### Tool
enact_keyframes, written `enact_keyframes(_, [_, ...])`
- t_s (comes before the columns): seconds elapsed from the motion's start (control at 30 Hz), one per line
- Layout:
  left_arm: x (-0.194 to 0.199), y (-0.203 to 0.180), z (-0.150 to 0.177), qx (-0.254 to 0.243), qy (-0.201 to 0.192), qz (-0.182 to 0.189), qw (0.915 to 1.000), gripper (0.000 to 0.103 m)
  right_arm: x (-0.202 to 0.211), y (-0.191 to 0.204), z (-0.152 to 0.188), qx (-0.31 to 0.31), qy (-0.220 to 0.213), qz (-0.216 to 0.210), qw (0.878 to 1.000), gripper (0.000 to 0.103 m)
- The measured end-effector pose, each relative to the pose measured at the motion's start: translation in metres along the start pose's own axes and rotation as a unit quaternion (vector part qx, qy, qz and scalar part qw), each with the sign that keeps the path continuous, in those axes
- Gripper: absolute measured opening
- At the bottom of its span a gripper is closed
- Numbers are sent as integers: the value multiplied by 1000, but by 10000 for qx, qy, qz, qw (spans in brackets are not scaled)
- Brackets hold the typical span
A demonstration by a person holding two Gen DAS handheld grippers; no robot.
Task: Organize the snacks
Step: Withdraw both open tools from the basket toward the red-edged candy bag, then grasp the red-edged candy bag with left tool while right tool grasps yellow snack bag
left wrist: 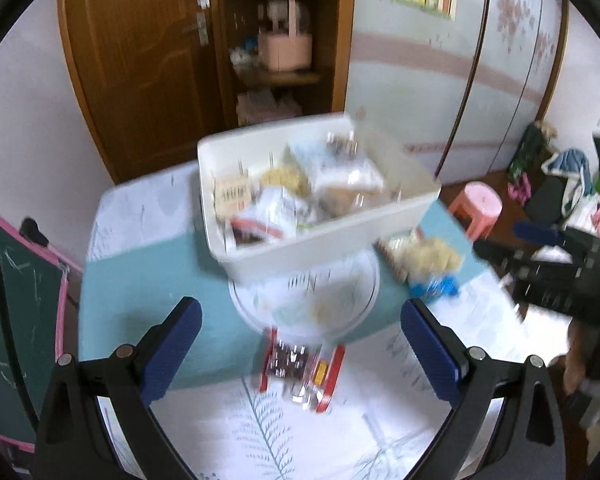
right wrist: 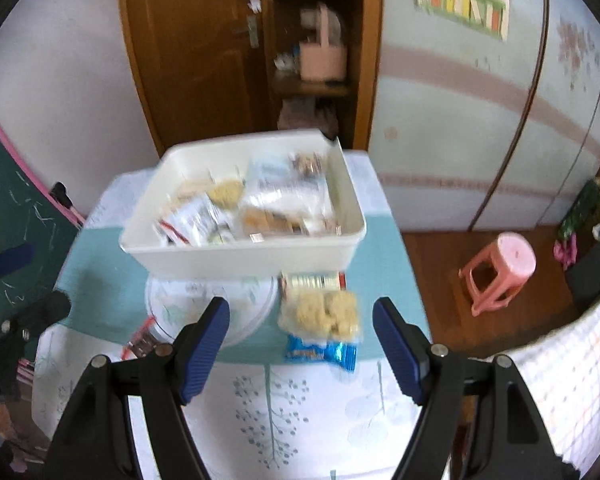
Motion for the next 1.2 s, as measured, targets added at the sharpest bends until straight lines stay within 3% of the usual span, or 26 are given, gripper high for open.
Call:
enact_keyframes(0.2, [-56,-4,46,49,736,15,9973,99,-35,-27,21,-425,276,-41,9987,75])
enact_keyframes(0.3, [-78,-7,62,121,1012,24,9948,99,-49,-39,26,-533,331,-27,9980,83])
enact_keyframes(0.4, [-97,-10,74,180,1249,57,9920,99,-64,-50,30,-653,405,-15,9970,85])
enact_keyframes(0.8, [-128,-18,88,214,1637,133,9862,99,-114,-58,27,-723,596,-116,9955,85])
enact_keyframes(1.07, [-138,-18,92,203,1769,103,9840,99,-126,-49,22,-549,565,-217,9967,85])
enact_keyframes(1.2, [-140,-22,93,122,1793,83,9837,97,-126,-47,20,-559,395,-278,9973,70])
Point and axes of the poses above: each gripper's, at about its wrist camera, not at the fingertips, and x roughly against the way its jaws point, y to its left, z to its underside, the point moved 8 cm from there along -x, roughly the way its jaws point, and after that the axes turned 12 degrees about -z, right-handed, at the moved point
